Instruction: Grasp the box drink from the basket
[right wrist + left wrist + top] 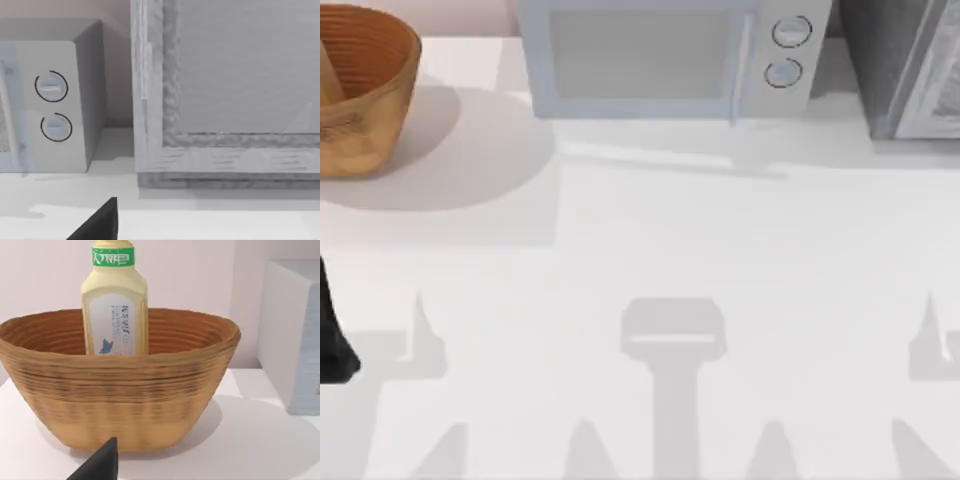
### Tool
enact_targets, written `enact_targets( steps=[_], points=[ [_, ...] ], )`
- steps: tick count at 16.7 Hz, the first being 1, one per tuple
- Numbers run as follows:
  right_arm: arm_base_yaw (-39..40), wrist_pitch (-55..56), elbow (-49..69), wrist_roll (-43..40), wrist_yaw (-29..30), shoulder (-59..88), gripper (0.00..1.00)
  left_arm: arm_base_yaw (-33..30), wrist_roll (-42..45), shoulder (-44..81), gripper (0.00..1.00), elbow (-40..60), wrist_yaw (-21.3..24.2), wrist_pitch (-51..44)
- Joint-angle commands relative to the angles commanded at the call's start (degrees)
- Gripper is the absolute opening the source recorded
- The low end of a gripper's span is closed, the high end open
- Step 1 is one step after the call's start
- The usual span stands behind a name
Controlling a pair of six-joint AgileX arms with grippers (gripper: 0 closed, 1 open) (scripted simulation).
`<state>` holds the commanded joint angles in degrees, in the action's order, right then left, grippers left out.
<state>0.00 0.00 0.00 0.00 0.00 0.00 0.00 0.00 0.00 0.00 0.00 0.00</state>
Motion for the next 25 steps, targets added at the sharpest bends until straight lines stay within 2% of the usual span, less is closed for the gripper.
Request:
enact_targets(
  steps=[5,9,21,25],
  points=[
    [0.0,0.0,0.0,0.0,0.0,0.0,1.0,0.4,0.3,3.6,1.0,1.4,0.7,2.2],
    [0.0,0.0,0.0,0.0,0.0,0.0,1.0,2.0,0.4,16.8,1.0,7.4,2.7,10.8],
    [0.0,0.0,0.0,0.0,0.0,0.0,1.0,9.7,0.3,87.2,1.0,36.5,11.0,51.7],
    [0.0,0.0,0.0,0.0,0.0,0.0,1.0,11.5,0.5,106.0,1.0,43.7,13.3,61.9]
  ],
)
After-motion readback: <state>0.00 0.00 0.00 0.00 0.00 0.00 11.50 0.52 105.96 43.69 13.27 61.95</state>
